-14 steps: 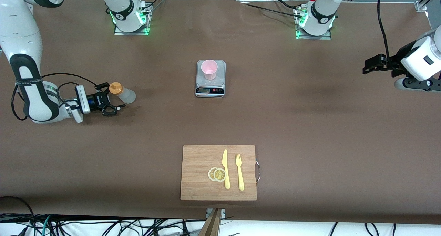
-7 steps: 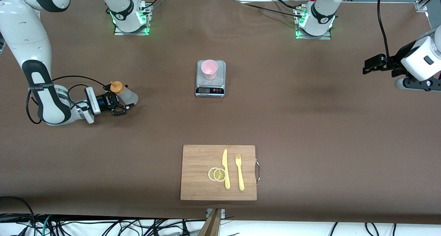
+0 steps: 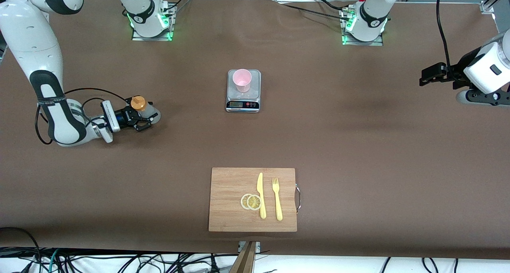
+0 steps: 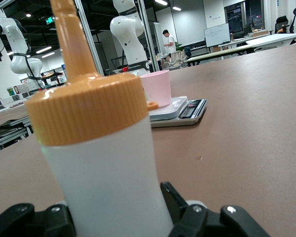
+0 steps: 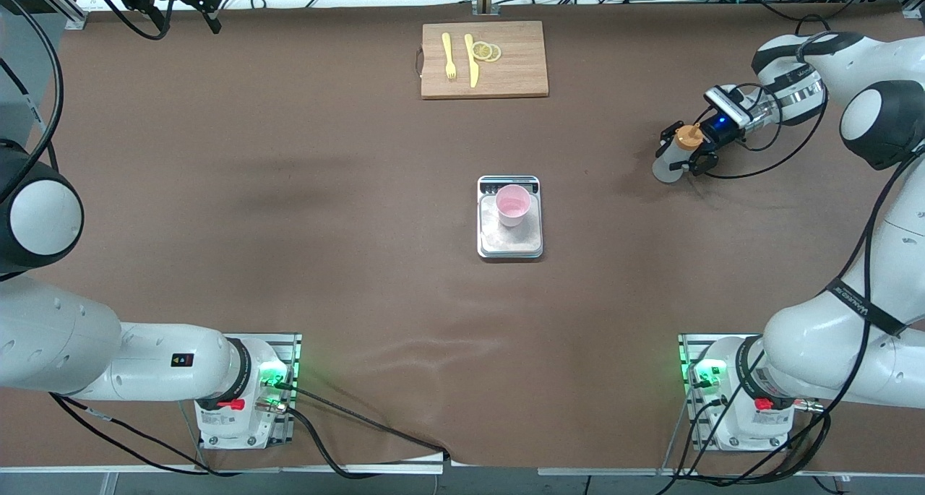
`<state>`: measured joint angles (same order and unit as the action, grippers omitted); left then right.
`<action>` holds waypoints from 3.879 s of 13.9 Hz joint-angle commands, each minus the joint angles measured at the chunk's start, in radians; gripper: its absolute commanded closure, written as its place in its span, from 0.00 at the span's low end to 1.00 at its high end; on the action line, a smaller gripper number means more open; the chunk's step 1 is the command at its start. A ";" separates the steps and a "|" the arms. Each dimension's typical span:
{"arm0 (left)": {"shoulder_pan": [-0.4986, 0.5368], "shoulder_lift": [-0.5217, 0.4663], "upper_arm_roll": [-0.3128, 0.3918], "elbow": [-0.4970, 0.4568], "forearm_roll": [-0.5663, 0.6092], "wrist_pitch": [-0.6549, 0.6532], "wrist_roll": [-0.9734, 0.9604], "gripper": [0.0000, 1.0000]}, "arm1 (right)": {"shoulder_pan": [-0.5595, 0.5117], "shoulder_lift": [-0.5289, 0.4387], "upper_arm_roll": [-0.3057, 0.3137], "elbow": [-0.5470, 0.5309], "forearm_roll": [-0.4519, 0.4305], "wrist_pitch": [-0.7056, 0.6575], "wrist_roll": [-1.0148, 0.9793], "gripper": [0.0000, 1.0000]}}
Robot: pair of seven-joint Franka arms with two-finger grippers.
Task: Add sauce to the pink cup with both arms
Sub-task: 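Lift the sauce bottle and carry it toward the pink cup, then tilt the sauce bottle nozzle into the pink cup with the right gripper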
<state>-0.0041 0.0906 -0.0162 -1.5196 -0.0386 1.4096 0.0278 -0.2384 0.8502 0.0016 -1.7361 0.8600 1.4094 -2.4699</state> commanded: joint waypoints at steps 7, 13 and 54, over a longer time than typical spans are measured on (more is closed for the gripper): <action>0.003 0.015 -0.002 0.033 0.009 -0.017 0.020 0.00 | 0.091 -0.166 0.020 0.032 -0.120 0.043 0.206 0.99; 0.006 0.017 -0.002 0.033 0.009 -0.015 0.018 0.00 | 0.166 -0.269 0.220 0.164 -0.491 0.048 0.774 0.99; 0.006 0.021 -0.002 0.033 0.008 -0.017 0.020 0.00 | 0.563 -0.221 0.540 0.205 -1.221 -0.040 1.697 0.99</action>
<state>-0.0017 0.0988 -0.0155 -1.5186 -0.0386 1.4096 0.0278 0.3949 0.6362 0.5327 -1.5427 -0.4095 1.3729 -0.7158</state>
